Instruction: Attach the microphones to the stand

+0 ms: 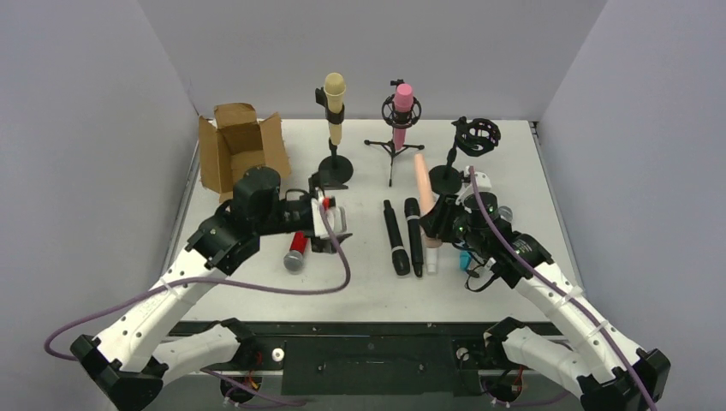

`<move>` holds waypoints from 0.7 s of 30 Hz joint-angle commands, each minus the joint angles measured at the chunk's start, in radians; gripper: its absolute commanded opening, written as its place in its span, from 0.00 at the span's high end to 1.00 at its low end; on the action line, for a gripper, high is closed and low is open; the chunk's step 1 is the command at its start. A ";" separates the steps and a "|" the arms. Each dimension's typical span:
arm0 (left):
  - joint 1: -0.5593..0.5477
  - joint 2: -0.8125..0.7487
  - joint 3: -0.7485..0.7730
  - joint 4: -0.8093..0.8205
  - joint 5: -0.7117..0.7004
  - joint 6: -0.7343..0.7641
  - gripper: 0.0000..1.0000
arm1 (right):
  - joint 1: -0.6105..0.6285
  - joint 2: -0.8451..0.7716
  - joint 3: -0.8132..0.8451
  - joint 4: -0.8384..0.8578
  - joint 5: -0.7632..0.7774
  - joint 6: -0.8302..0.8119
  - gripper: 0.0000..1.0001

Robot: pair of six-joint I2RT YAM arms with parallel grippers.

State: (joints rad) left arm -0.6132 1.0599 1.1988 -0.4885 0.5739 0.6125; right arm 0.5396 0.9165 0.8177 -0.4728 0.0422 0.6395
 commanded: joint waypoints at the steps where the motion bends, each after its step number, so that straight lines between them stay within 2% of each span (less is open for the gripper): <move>1: -0.137 -0.093 -0.119 0.149 -0.141 0.458 0.04 | 0.025 -0.005 0.108 -0.070 -0.349 -0.087 1.00; 5: -0.205 -0.118 -0.232 0.304 -0.189 0.743 0.04 | 0.033 0.046 0.208 -0.086 -0.514 -0.123 1.00; 9: -0.218 -0.122 -0.282 0.340 -0.168 0.888 0.04 | 0.060 0.098 0.284 -0.096 -0.594 -0.141 1.00; 17: -0.259 -0.067 -0.275 0.392 -0.259 0.927 0.01 | 0.105 0.193 0.369 -0.061 -0.695 -0.130 1.00; 20: -0.261 -0.049 -0.245 0.323 -0.281 0.946 0.10 | 0.118 0.218 0.380 -0.031 -0.715 -0.115 1.00; 21: -0.261 -0.038 -0.231 0.300 -0.289 0.948 0.18 | 0.121 0.221 0.384 -0.017 -0.717 -0.112 1.00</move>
State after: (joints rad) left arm -0.8673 0.9951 0.9039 -0.1627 0.3363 1.5078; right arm 0.6422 1.1225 1.1481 -0.5716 -0.6140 0.5179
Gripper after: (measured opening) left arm 0.919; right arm 0.417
